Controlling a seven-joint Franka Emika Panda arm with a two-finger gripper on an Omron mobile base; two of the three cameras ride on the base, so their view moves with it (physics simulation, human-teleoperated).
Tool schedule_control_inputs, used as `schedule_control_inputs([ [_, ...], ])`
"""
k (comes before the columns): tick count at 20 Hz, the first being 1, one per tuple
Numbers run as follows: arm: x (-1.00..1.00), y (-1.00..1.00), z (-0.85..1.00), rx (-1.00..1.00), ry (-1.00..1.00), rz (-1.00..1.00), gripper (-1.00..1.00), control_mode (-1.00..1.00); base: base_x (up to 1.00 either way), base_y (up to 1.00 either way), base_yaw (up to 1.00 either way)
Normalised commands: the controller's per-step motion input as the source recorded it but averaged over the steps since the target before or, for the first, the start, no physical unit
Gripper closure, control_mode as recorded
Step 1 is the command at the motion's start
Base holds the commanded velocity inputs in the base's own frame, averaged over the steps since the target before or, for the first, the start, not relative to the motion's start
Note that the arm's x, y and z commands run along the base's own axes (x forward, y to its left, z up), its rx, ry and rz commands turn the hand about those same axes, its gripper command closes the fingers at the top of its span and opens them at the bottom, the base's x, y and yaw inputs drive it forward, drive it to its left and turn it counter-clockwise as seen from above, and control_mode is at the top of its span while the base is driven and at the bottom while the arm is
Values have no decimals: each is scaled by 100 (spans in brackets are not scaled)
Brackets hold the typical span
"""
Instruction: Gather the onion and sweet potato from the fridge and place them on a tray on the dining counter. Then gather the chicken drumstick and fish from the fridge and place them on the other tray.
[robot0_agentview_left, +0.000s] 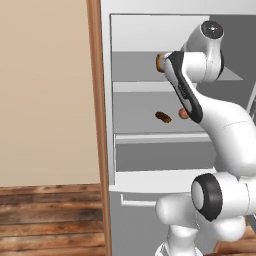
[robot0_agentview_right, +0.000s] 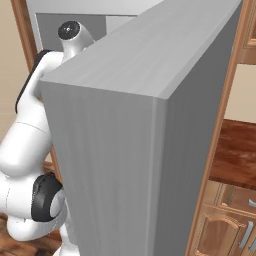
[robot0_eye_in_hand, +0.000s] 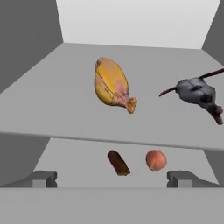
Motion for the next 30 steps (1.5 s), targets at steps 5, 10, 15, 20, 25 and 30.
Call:
schedule_control_inputs([
  [5, 26, 0, -13, 0, 0, 0, -100, -100, 0, 0, 0],
  [10, 29, -3, -19, 0, 0, 0, -100, -100, 0, 0, 0],
  [15, 25, -7, -4, 0, 0, 0, -100, -100, 0, 0, 0],
  [20, 21, -6, 0, 0, 0, 0, -100, -100, 0, 0, 0],
  [25, 19, 0, 0, 0, 0, 1, -100, -100, 0, 0, 0],
  [30, 26, 0, 0, 0, 0, 3, -100, -100, 0, 0, 0],
])
